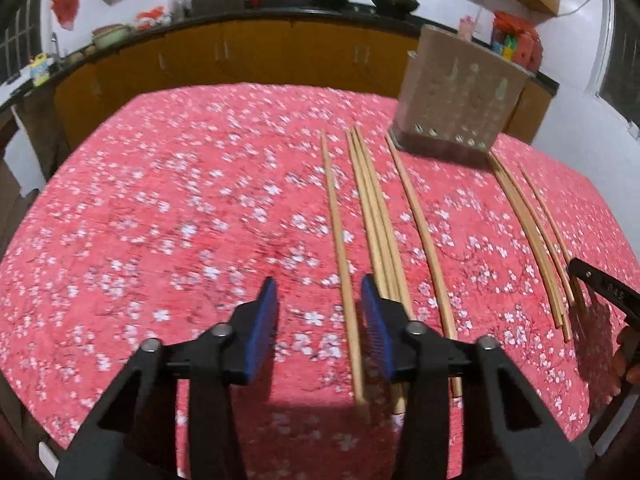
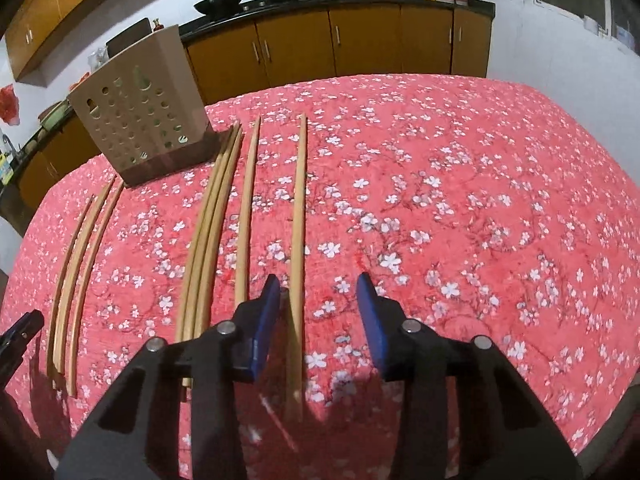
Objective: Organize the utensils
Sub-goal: 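Lower the right tool onto a wooden chopstick and close it while the left tool grasps another, then lift the held chopsticks with both tools and carry them over the beige holder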
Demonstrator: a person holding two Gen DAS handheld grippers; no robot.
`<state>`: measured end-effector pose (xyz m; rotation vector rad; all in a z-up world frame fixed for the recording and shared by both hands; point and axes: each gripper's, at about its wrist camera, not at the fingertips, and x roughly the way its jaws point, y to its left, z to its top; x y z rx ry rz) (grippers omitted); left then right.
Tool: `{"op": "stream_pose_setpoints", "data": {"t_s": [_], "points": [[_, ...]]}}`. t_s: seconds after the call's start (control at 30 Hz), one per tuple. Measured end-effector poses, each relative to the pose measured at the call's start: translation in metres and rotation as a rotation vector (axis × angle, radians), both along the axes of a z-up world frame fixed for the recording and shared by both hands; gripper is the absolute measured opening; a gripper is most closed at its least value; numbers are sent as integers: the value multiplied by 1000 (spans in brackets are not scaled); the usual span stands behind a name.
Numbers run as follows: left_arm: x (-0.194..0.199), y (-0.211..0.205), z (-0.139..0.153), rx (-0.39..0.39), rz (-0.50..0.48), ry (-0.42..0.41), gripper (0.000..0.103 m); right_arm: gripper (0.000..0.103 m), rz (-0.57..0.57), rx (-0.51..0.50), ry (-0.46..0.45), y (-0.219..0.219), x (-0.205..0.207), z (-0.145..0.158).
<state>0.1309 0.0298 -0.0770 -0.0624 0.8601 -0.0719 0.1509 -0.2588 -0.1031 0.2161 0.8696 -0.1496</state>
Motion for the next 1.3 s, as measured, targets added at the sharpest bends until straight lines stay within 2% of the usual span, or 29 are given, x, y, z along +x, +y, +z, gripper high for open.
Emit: {"op": "stream_pose_setpoints", "data": {"t_s": [0.1, 0.17, 0.2, 0.27, 0.57, 0.83, 1.13, 1.3], "points": [[4, -7, -5, 15, -30, 28, 22, 29, 2, -37, -4, 5, 3, -2], [6, -10, -6, 37, -38, 29, 16, 14, 4, -53, -9, 6, 3, -3], [8, -12, -5, 55, -46, 30, 14, 11, 6, -57, -8, 6, 4, -3], [13, -13, -5, 72, -49, 34, 8, 8, 15, -48, -1, 4, 6, -2], [56, 1, -3, 90, -18, 32, 8, 8, -18, -15, -2, -13, 38, -1], [48, 5, -4, 51, -35, 22, 8, 10, -10, -10, -8, -15, 33, -2], [43, 5, -4, 67, -39, 28, 7, 8, 7, -10, -4, -13, 27, 1], [41, 16, 16, 61, -23, -16, 7, 8, 8, -23, -103, -16, 14, 31]]}}
